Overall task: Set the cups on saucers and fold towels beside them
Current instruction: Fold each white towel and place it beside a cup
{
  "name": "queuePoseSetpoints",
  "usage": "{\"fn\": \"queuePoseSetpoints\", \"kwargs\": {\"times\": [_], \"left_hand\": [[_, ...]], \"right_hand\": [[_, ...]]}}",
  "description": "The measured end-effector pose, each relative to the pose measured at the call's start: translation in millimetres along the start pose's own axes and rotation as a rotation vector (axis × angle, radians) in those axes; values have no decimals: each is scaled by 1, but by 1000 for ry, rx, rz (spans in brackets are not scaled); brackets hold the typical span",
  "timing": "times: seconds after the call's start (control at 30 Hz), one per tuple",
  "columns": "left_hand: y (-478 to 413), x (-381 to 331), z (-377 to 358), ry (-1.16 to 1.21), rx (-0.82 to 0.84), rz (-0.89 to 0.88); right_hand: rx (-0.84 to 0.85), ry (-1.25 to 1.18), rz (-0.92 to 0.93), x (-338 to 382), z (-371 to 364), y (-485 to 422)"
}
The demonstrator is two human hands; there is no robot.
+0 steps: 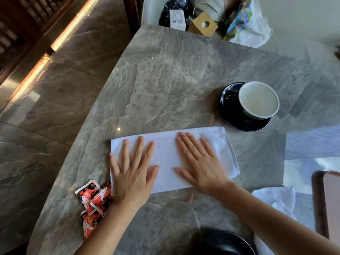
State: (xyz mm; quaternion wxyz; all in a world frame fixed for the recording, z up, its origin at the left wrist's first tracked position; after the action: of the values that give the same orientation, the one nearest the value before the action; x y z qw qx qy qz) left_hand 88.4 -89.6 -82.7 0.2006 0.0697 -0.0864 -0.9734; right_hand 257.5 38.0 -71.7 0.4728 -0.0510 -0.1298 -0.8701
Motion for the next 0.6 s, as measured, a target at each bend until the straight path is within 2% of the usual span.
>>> {"fn": "queuePoseSetpoints", "kwargs": {"times": [0.27, 0.6], "left_hand": [[-1, -1, -3, -28, 25, 21], [-1, -4, -2, -36, -24, 32]], "right_hand": [[-12, 8, -50, -50, 8, 22], [-53, -6, -40, -54, 5, 22]]}}
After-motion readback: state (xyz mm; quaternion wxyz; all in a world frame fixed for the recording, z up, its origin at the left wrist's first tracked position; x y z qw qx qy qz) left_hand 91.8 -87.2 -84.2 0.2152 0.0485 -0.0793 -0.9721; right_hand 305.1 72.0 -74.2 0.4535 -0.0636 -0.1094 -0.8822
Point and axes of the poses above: each hand's wrist, its own y-axis away from the middle knuckle, its own z-axis out of the back of the hand, x = y × z, the point moved 1 cm from there along -y, towards the middle knuckle, and after that the axes turned 1 degree about -z, right-handed, at the moved point
